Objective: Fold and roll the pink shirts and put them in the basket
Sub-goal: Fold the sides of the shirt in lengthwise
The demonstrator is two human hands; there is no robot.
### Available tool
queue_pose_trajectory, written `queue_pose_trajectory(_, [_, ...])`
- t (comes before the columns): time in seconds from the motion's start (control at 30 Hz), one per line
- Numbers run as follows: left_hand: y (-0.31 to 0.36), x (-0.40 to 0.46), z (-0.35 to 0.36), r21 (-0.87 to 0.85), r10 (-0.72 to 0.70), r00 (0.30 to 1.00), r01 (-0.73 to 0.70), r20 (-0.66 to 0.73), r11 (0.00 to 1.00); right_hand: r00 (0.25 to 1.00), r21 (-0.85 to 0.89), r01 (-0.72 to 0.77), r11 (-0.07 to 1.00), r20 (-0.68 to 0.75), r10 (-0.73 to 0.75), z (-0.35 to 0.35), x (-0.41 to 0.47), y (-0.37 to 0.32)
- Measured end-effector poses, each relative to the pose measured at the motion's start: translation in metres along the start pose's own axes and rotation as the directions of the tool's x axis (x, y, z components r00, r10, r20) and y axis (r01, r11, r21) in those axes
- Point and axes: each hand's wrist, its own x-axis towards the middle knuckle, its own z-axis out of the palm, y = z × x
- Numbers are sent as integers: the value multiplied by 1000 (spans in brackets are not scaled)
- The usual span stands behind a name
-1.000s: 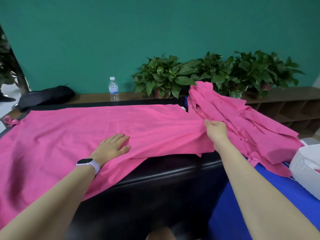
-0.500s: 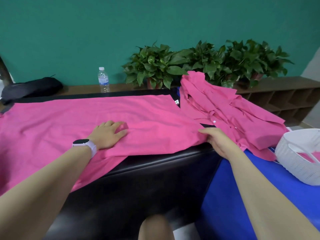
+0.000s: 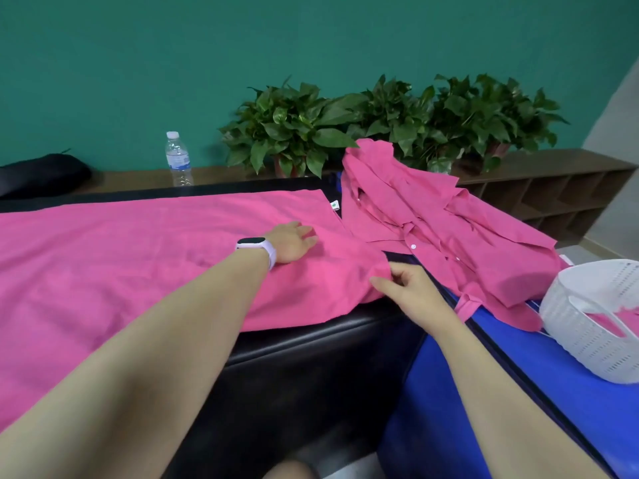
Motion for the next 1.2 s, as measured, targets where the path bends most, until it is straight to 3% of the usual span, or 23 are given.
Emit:
queue_pose_trajectory(0.1, [11,25,12,11,-2,998,3,-64,1000,999,-54,-7,999,43,10,-6,-4,6])
queue_pose_trajectory(0.17, [12,38,20,23,-4,990,7,-139,1000,1000,52,-21,998,18,20,-10,-8,8])
queue_pose_trajectory(0.3, [8,51,30,52,-29,988,37,-152,998,993,201,-15,979,-111,38,-12,-8,10])
queue_pose_trajectory(0.47, [15,51,17,355,59,908,102,-415,929,992,26,20,999,-124,-16,-6,-8,14])
queue_pose_trajectory(0.67, [23,63,30,154,-42,971,80,-233,985,993,-37,47,998,-107,-51,3,-15,5])
queue_pose_trajectory(0.77, [19,63,41,139,-68,988,88,-140,986,994,-60,35,998,-101,-41,3,-21,2])
queue_pose_trajectory(0.9, [13,64,41,148,-69,993,83,-94,986,985,-58,-166,984,31,168,-12,-26,3])
queue_pose_trajectory(1.0, [13,62,41,144,-70,993,83,-94,986,948,6,-292,956,130,289,-27,-36,3])
queue_pose_trajectory(1.1, [15,58,44,124,-63,988,81,-142,989,952,151,-244,958,225,207,-30,-49,13])
queue_pose_trajectory(1.2, [19,49,44,134,22,920,34,-392,990,978,382,-179,907,170,121,-24,-59,24])
